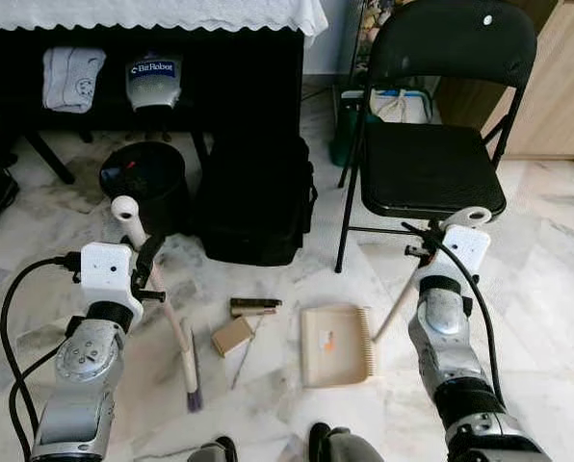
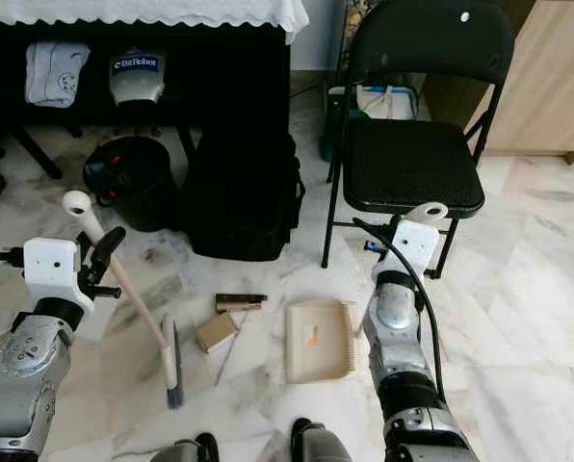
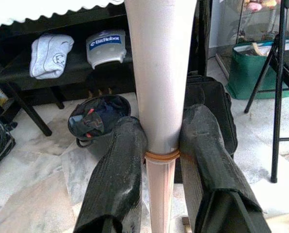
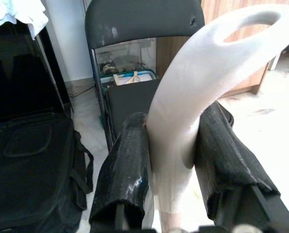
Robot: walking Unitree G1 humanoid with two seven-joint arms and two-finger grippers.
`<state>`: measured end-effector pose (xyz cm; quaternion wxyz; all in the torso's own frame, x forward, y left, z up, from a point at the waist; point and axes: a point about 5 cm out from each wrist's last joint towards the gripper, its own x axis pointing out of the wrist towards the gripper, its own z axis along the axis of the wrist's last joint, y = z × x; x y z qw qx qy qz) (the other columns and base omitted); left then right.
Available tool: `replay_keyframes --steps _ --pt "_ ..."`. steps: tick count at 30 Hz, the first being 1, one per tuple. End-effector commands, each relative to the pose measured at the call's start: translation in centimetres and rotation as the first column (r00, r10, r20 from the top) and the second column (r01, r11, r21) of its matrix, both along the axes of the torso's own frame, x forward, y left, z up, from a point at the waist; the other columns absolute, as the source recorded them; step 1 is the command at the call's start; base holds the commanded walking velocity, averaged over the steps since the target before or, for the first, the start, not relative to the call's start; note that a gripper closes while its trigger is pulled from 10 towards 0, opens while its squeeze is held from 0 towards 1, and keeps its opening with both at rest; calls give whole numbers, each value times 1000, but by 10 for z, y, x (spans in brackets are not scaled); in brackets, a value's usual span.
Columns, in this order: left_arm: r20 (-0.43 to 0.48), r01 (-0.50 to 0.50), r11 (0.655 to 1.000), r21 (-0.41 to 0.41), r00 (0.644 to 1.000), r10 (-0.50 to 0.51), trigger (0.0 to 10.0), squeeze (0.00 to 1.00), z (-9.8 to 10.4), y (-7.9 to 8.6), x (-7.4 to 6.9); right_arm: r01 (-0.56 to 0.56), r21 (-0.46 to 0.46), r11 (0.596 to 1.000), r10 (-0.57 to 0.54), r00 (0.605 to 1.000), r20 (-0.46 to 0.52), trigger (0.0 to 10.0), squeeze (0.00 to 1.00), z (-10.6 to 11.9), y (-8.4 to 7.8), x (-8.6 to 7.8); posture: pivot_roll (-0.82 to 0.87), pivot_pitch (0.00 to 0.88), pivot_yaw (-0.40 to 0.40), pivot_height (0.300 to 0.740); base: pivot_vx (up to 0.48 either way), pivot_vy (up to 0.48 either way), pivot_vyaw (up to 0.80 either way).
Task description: Sweep floor
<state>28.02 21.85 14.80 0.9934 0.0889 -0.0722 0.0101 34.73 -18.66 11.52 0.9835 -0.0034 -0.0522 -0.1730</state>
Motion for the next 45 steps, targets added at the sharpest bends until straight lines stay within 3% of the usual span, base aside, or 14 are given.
replay_keyframes --steps 1,16,26,33,34,36,39,42,45 --pt "42 -5 1000 6 999 5 10000 0 8 0 -3 6 4 1000 -6 1000 24 10000 0 4 -2 1 -33 257 2 740 0 0 0" --pt "33 -3 1000 6 999 3 10000 0 6 1 -2 7 11 1000 -7 1000 -18 10000 0 -10 -3 -2 -26 261 -1 740 0 0 0" --pt "-23 -49 999 -5 999 49 10000 0 -9 6 1 9 11 1000 -9 1000 -24 10000 0 -11 -3 -2 -30 260 0 740 0 0 0" --pt "-85 -26 995 -94 996 18 10000 0 -25 5 0 7 12 1000 -6 1000 -25 10000 0 -11 -3 -3 -29 262 -4 740 0 0 0" --pt "-125 -32 988 -151 992 13 10000 0 -33 7 -1 5 10 1000 -5 1000 -26 10000 0 -12 -3 -3 -29 262 -4 740 0 0 0" --pt "-139 -36 982 -186 990 10 10000 0 -37 8 -2 4 9 1000 -4 1000 -26 10000 0 -12 -3 -2 -29 262 -4 740 0 0 0" --pt "-133 -61 967 -246 991 28 10000 0 -39 12 -5 8 11 1000 -8 1000 -25 10000 0 -11 -5 -3 -33 261 -4 740 0 0 0" --pt "-130 -65 964 -256 991 33 10000 0 -39 13 -5 7 10 1000 -7 1000 -25 10000 0 -11 -5 -3 -29 262 -7 740 0 0 0" --pt "-112 -4 952 -306 993 -32 10000 0 -38 8 -3 4 10 1000 -4 1000 -25 10000 0 -12 -4 -3 -33 261 -9 740 0 0 0"
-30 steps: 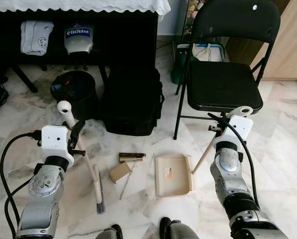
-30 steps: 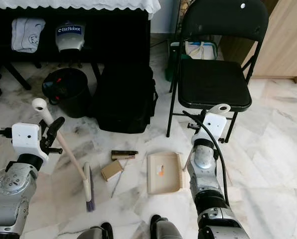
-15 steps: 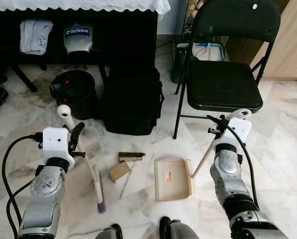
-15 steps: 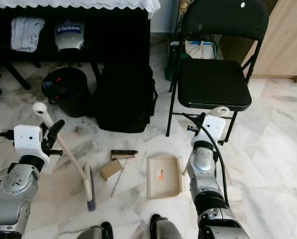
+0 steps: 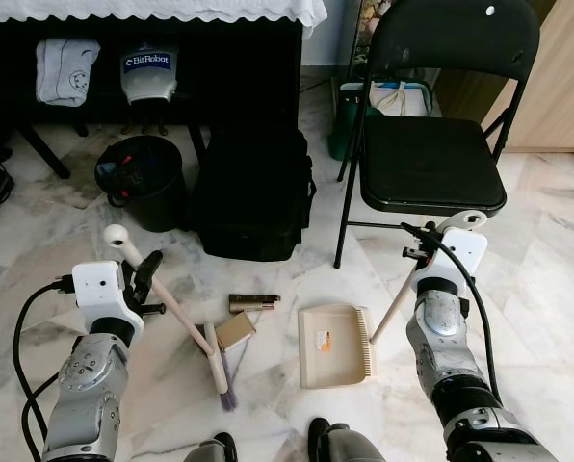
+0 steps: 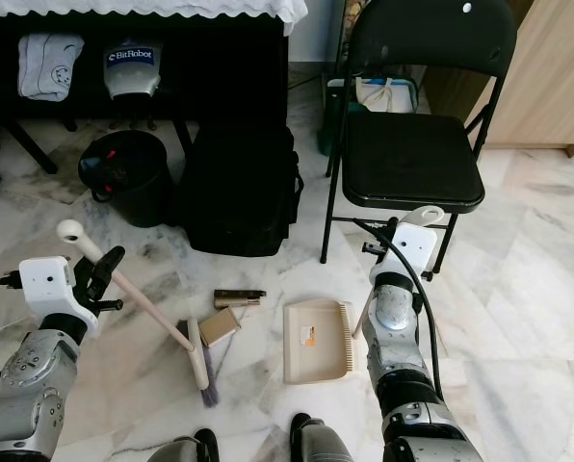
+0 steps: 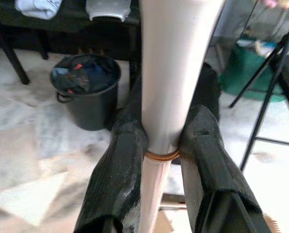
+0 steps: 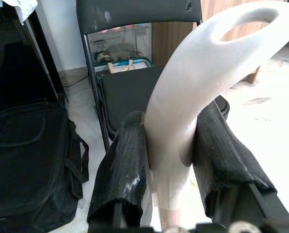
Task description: Sweep floor
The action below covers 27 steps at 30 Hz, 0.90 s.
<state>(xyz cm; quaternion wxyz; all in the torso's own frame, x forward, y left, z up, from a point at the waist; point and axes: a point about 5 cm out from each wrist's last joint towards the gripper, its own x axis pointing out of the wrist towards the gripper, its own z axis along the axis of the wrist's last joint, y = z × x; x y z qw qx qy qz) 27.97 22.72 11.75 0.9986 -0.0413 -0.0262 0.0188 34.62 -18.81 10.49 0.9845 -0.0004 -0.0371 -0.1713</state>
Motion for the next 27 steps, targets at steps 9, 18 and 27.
replay_keyframes --steps 9,18,27 --pt "-23 213 975 -67 976 -215 10000 0 0 -12 1 6 0 1000 -6 1000 2 10000 0 -1 -3 -1 -32 259 -10 740 0 0 0" --pt "-48 443 890 -110 892 -450 10000 0 7 -27 -9 4 3 1000 -4 1000 1 10000 0 -1 -4 -1 -29 259 -10 740 0 0 0" --pt "-53 407 913 -40 911 -408 10000 0 21 -14 -7 -3 5 1000 3 1000 -1 10000 0 -1 -2 0 -23 257 -12 740 0 0 0"
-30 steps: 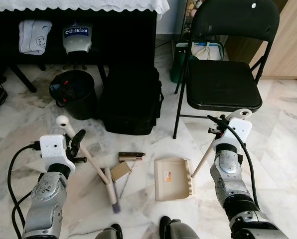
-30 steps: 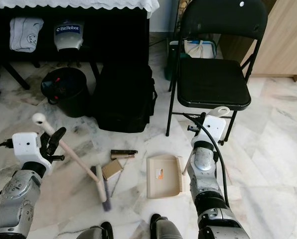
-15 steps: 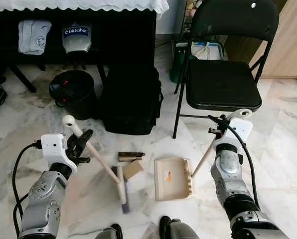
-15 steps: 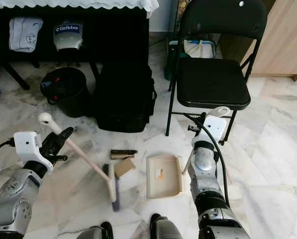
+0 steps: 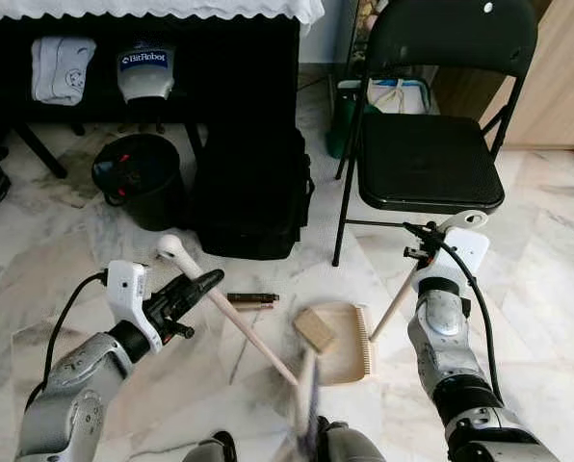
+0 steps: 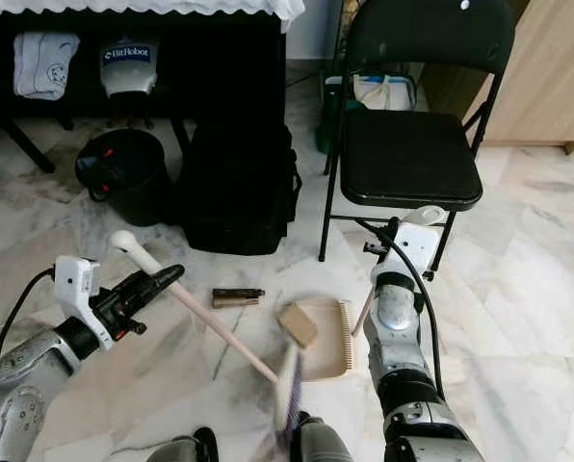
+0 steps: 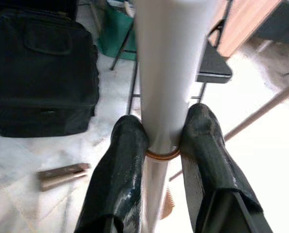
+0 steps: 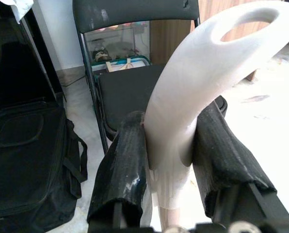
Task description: Sweep floor
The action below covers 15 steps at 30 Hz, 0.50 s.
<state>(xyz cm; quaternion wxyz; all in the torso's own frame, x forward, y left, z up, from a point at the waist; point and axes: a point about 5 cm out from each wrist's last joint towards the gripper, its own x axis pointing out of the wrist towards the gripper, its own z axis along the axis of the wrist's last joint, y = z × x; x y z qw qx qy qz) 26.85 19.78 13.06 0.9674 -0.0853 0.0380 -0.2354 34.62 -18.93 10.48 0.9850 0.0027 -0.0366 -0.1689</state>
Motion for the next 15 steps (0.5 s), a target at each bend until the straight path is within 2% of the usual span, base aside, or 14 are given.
replay_keyframes --steps 1,5,9,15 --pt "75 -138 989 44 988 135 10000 0 10 18 6 3 0 1000 -3 1000 -1 10000 0 -1 -1 0 -23 257 -12 740 0 0 0" --pt "99 -173 982 71 981 166 10000 0 14 21 8 1 1 1000 -1 1000 -2 10000 0 -1 0 0 -27 255 -12 740 0 0 0" --pt "144 -271 955 116 956 254 10000 0 17 29 12 3 1 1000 -3 1000 -1 10000 0 -1 -1 0 -26 253 -12 740 0 0 0" --pt "119 -254 961 110 963 242 10000 0 10 25 13 4 2 1000 -4 1000 0 10000 0 -1 -1 0 -30 254 -12 740 0 0 0"
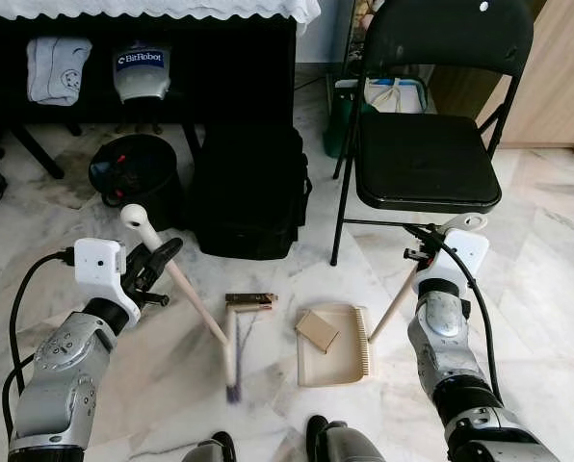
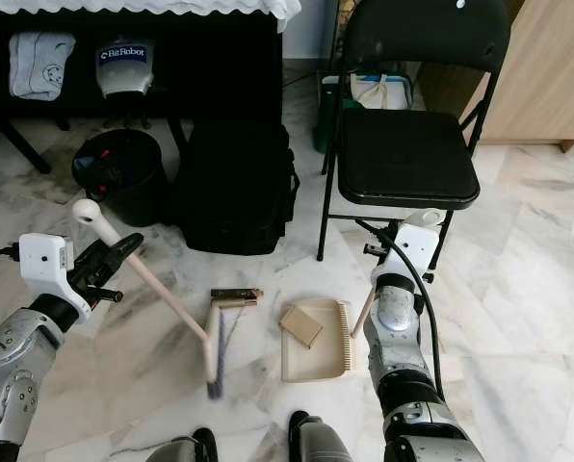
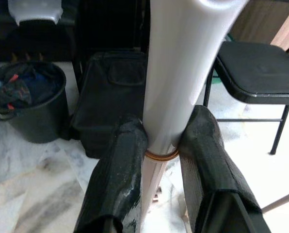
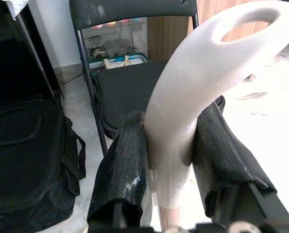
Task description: Sweep floor
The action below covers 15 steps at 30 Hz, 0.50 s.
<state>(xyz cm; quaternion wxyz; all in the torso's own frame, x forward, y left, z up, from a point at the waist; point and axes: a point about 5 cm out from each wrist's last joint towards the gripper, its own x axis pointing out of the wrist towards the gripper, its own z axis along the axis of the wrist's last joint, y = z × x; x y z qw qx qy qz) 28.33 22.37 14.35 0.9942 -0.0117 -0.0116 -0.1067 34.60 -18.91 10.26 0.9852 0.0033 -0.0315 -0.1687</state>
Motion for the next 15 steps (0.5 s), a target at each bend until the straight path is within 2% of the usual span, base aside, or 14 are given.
replay_keyframes --steps 1,5,6,11,15 --pt "-20 37 999 -19 999 -37 10000 0 -5 -4 -3 4 -2 1000 -3 1000 10 10000 0 1 -1 0 -30 254 -12 740 0 0 0" --pt "-70 87 995 -45 993 -90 10000 0 -13 -11 -6 3 -2 1000 -3 1000 9 10000 0 1 -1 0 -26 256 -12 740 0 0 0" --pt "-86 104 992 -73 990 -110 10000 0 -16 -15 -8 3 -2 1000 -3 1000 9 10000 0 1 -1 0 -29 258 -11 740 0 0 0" --pt "-96 113 985 -128 987 -126 10000 0 -23 -23 -12 3 -2 1000 -3 1000 10 10000 0 1 -1 0 -31 260 -11 740 0 0 0" --pt "-76 98 974 -202 990 -116 10000 0 -22 -28 -11 4 -1 1000 -4 1000 9 10000 0 1 -1 0 -30 259 -11 740 0 0 0"
